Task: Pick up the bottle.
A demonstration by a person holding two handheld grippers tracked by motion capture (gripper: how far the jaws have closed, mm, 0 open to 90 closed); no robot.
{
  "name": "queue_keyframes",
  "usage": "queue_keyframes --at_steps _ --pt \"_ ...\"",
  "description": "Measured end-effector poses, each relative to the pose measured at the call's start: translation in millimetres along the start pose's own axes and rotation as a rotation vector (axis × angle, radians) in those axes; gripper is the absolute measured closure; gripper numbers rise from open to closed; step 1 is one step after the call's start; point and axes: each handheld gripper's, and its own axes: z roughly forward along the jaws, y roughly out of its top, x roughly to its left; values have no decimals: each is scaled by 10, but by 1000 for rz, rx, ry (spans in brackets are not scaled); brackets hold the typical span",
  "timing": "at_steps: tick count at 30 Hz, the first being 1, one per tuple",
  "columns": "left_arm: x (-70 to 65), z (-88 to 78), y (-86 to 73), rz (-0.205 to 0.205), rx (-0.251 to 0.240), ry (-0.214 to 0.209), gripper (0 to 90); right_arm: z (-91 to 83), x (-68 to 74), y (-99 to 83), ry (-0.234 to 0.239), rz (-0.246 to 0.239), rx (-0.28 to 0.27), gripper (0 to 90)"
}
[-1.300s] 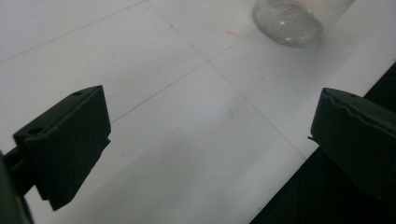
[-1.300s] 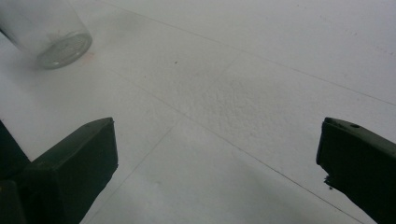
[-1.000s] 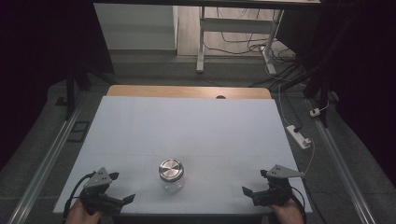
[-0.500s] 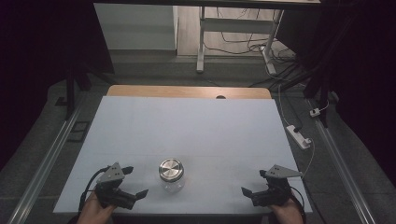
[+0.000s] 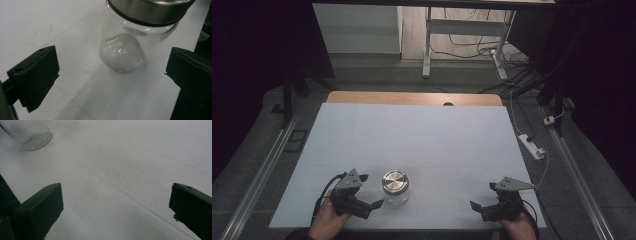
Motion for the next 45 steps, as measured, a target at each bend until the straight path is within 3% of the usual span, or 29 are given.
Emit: queue_keyframes --at_steps 8,12,15,28,37,45 --pt "-4 140 102 38 9 -28 0 6 2 1 2 -2 5 0" --pt "0 218 143 62 6 -68 0 9 2 2 2 -1 8 0" --pt "-31 309 191 96 15 -72 0 10 2 3 3 -3 9 0" --pt "-20 483 291 122 -4 -124 2 15 5 4 4 -9 13 0" --pt "-43 486 288 149 -2 -149 118 14 11 4 3 -13 13 0" --pt "-76 478 281 157 -5 -120 147 14 15 5 4 -15 13 0"
